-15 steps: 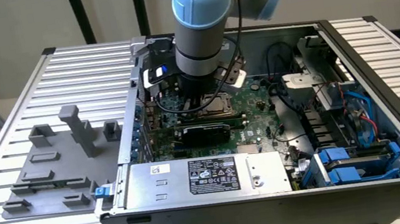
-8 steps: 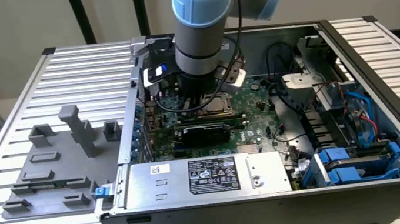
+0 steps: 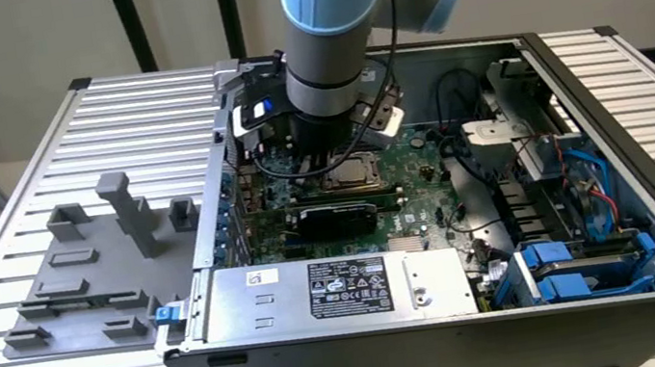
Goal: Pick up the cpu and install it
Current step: 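Install the second cpu locking lever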
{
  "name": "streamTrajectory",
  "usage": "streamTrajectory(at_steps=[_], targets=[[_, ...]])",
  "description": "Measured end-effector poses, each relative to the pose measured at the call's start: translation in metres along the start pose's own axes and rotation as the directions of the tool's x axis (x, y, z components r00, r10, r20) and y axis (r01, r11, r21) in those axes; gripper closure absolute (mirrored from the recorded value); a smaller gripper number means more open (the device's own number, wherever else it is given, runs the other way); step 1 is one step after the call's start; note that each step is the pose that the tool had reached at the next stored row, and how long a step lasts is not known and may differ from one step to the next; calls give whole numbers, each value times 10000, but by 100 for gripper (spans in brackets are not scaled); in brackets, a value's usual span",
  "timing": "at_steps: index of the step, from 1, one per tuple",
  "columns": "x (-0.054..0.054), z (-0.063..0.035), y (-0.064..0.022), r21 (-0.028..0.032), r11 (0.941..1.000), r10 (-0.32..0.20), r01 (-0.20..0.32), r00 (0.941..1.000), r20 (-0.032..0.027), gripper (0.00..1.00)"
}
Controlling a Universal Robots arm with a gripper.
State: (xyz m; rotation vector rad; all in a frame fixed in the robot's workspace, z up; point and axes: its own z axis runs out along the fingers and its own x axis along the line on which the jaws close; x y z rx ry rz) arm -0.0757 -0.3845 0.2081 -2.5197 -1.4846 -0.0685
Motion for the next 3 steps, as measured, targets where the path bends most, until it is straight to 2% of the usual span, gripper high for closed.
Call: streamTrajectory(at_steps=[3], targets=[[0, 0, 0, 0, 10000, 0, 0, 10000, 0, 89]])
